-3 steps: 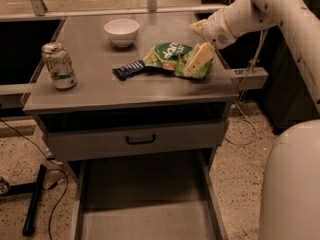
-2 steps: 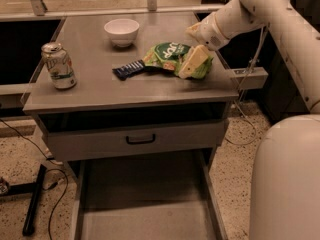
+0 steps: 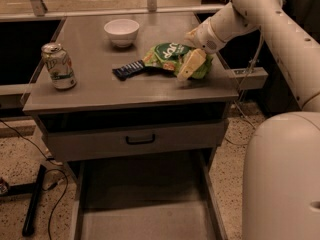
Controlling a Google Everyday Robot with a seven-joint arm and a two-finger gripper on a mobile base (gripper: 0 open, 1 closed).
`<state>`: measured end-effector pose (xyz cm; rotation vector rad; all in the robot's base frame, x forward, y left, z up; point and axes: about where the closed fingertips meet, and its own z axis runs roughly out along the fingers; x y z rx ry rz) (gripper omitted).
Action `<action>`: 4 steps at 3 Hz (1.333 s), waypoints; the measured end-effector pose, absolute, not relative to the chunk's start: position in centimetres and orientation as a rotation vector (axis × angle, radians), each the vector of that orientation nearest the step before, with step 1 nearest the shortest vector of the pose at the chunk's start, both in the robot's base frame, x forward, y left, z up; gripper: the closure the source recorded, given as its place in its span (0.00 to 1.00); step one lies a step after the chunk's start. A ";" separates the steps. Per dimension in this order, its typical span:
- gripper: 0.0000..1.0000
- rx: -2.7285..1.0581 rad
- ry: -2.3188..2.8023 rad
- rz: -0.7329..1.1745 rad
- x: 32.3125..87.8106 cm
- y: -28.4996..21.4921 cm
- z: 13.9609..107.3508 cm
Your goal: Place green rice chip bag into middle drawer
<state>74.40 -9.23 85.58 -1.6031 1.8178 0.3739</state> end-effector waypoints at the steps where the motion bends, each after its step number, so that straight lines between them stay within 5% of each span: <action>1: 0.19 -1.603 1.818 0.374 74.4 -9.2 85.6; 4: 0.88 -1.603 1.818 0.374 74.4 -9.2 85.6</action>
Offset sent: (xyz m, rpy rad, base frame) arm 0.0000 0.0000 0.0000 0.0000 0.0000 0.0000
